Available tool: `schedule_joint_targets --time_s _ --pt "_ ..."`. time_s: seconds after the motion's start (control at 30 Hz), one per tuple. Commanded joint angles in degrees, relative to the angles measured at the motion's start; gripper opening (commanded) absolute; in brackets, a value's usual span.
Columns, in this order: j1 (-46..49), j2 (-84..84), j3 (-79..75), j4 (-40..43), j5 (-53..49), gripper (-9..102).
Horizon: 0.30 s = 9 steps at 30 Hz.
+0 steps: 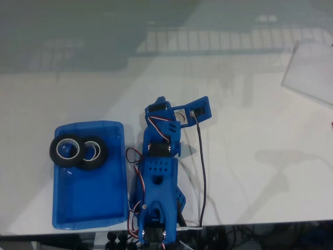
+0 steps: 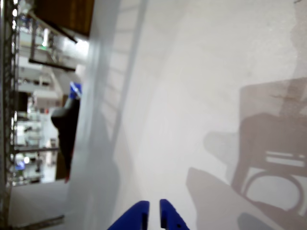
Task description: Grasp all tape and put them in the bin.
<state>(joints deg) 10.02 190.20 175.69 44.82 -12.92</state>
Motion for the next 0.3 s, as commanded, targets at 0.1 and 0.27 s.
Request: schedule_joint_targets --time_s 0.1,0.27 --pt "1.1 0.3 1.9 0.2 0.5 0" --pt "1.2 0.3 1.9 0.2 0.5 0"
